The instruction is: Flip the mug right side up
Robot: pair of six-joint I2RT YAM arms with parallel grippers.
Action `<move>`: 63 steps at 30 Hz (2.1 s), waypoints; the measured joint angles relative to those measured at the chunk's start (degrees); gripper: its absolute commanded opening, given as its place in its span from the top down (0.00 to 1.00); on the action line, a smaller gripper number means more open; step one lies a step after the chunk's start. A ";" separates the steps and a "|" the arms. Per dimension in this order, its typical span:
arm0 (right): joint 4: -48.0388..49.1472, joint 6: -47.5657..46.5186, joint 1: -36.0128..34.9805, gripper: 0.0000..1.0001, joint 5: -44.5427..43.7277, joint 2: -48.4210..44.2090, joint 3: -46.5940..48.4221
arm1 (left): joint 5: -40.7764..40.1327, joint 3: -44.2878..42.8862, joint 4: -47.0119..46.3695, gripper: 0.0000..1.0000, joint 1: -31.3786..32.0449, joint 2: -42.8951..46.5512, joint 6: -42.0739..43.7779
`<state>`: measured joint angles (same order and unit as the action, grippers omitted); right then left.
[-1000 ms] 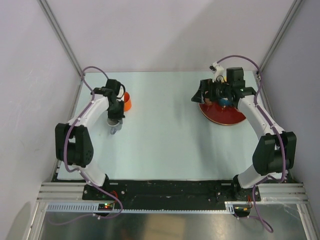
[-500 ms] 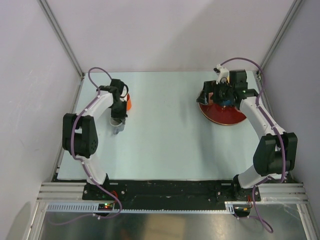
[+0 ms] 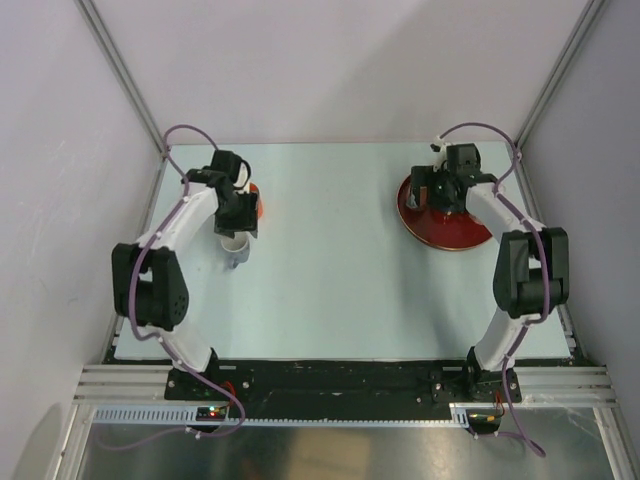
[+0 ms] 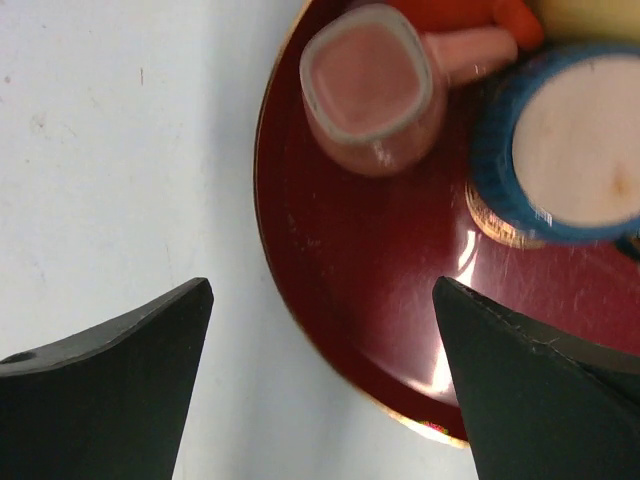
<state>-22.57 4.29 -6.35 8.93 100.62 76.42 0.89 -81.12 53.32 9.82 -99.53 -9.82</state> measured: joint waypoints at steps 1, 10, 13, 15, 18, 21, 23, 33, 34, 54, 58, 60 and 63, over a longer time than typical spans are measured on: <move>0.11 -1.40 0.04 0.02 0.48 1.42 1.11 | 0.24 0.04 0.07 0.36 0.00 1.29 0.11; -8.48 -28.44 1.01 0.03 15.06 13.40 21.94 | 5.11 -0.37 0.31 0.32 0.00 11.58 4.04; -13.62 -37.29 1.57 0.04 18.16 16.37 27.54 | 6.95 -1.44 0.44 0.32 0.00 11.56 6.03; -16.11 -41.57 2.08 0.03 19.41 18.18 30.03 | 7.58 -2.21 0.55 0.32 0.02 11.54 7.39; -18.91 -46.36 2.73 0.03 20.09 20.65 31.82 | 8.41 -3.50 0.59 0.32 0.20 11.54 9.25; -20.48 -48.98 3.08 0.05 19.96 22.43 31.98 | 8.85 -4.42 0.59 0.32 0.92 11.54 10.58; -20.65 -49.90 3.13 0.07 19.78 23.19 31.98 | 9.22 -4.85 0.59 0.32 1.73 11.54 11.39; -19.37 -40.92 -0.31 0.11 14.29 20.81 28.96 | 11.32 -4.94 0.61 0.33 5.57 11.47 13.38; -19.28 -39.52 -0.90 0.11 13.40 20.06 28.09 | 11.39 -4.94 0.61 0.33 5.64 11.45 13.38; -27.04 -41.77 4.61 0.18 16.06 18.53 27.65 | 11.65 -4.96 0.63 0.33 6.47 9.94 13.51; -27.80 -44.17 4.66 0.30 16.24 20.96 27.65 | 11.67 -4.96 0.63 0.33 6.62 9.94 14.01; -28.41 -45.46 4.66 0.37 16.37 21.86 27.63 | 11.67 -4.96 0.63 0.33 6.67 9.94 14.36; -29.09 -46.90 4.63 0.49 16.50 22.47 27.58 | 11.65 -4.96 0.63 0.33 6.73 9.94 14.45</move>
<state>-51.66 -42.61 -1.72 25.43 123.09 104.01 12.53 -86.08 53.95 16.56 -89.58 4.62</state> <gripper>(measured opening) 0.615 0.669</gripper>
